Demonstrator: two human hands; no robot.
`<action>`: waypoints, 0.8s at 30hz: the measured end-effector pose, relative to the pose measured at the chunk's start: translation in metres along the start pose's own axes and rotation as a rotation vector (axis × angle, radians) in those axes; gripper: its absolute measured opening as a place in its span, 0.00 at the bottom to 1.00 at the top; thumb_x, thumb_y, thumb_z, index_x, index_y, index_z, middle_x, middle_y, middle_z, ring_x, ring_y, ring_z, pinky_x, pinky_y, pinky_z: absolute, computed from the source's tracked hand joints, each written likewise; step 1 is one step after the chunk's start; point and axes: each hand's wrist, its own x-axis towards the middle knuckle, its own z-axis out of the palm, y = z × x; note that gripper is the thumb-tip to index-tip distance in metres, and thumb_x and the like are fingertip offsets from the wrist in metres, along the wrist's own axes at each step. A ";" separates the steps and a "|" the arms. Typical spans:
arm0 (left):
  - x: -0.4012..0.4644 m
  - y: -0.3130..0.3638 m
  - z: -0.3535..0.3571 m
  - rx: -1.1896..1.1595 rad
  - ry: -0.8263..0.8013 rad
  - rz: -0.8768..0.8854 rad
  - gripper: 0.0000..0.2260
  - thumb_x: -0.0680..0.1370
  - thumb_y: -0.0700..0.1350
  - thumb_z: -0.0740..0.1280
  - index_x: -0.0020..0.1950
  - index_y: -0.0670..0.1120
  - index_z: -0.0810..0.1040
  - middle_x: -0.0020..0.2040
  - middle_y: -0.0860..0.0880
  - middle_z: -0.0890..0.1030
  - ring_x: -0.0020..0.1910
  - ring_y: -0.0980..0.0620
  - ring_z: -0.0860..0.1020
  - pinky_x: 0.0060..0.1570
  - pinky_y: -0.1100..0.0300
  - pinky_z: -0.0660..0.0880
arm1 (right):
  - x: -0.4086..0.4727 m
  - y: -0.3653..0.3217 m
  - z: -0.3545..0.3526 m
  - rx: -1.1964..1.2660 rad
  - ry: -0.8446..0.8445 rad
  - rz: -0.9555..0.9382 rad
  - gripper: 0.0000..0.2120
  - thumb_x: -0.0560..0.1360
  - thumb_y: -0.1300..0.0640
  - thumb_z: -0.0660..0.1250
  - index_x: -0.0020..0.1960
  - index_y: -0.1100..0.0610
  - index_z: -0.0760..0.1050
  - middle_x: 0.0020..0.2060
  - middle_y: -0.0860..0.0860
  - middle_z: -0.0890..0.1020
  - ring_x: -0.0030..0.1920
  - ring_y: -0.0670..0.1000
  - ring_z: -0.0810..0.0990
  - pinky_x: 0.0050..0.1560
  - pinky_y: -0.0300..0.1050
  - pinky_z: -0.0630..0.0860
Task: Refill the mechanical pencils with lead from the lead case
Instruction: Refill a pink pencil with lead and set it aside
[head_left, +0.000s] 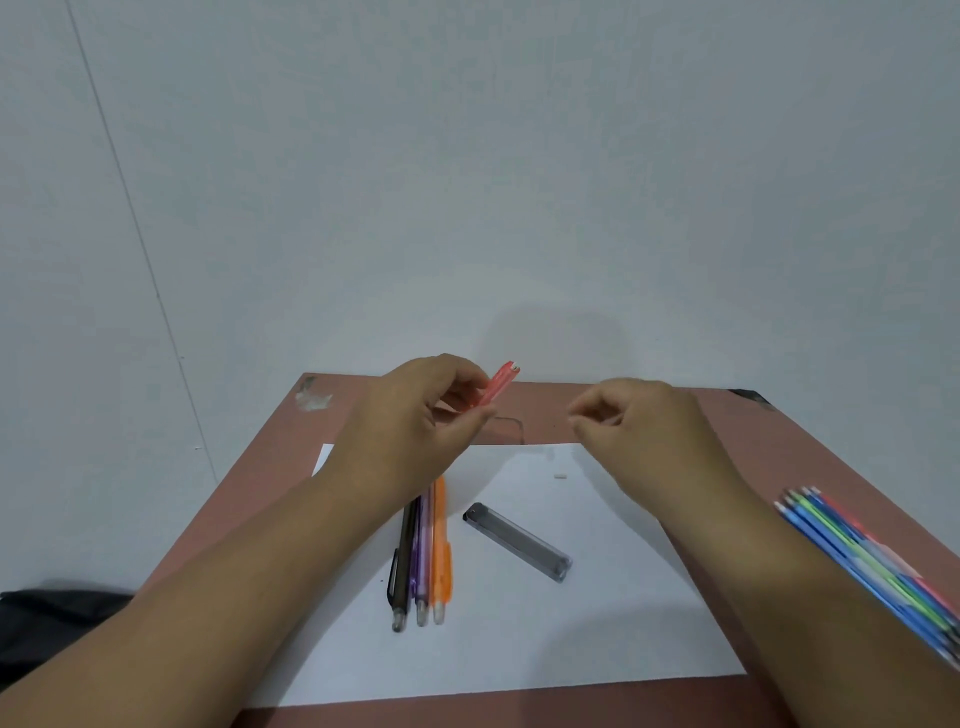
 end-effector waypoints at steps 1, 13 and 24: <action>0.000 0.000 0.000 -0.008 0.006 -0.011 0.10 0.74 0.45 0.76 0.48 0.57 0.78 0.43 0.60 0.81 0.48 0.61 0.79 0.46 0.72 0.75 | 0.001 0.003 0.001 -0.080 -0.069 0.021 0.08 0.76 0.56 0.70 0.41 0.45 0.84 0.38 0.36 0.83 0.40 0.37 0.80 0.39 0.33 0.75; 0.001 -0.008 0.001 0.051 -0.028 0.058 0.10 0.79 0.45 0.70 0.60 0.51 0.83 0.45 0.56 0.80 0.46 0.57 0.78 0.47 0.58 0.79 | 0.004 0.016 0.014 -0.285 -0.316 0.043 0.07 0.76 0.55 0.71 0.43 0.56 0.84 0.42 0.54 0.85 0.45 0.58 0.84 0.47 0.52 0.81; 0.003 -0.014 0.001 0.072 -0.015 0.003 0.07 0.76 0.45 0.74 0.52 0.55 0.82 0.44 0.57 0.77 0.47 0.57 0.76 0.46 0.56 0.77 | -0.008 -0.010 -0.001 0.214 0.119 -0.149 0.06 0.74 0.58 0.75 0.40 0.48 0.84 0.34 0.35 0.83 0.37 0.35 0.81 0.36 0.25 0.70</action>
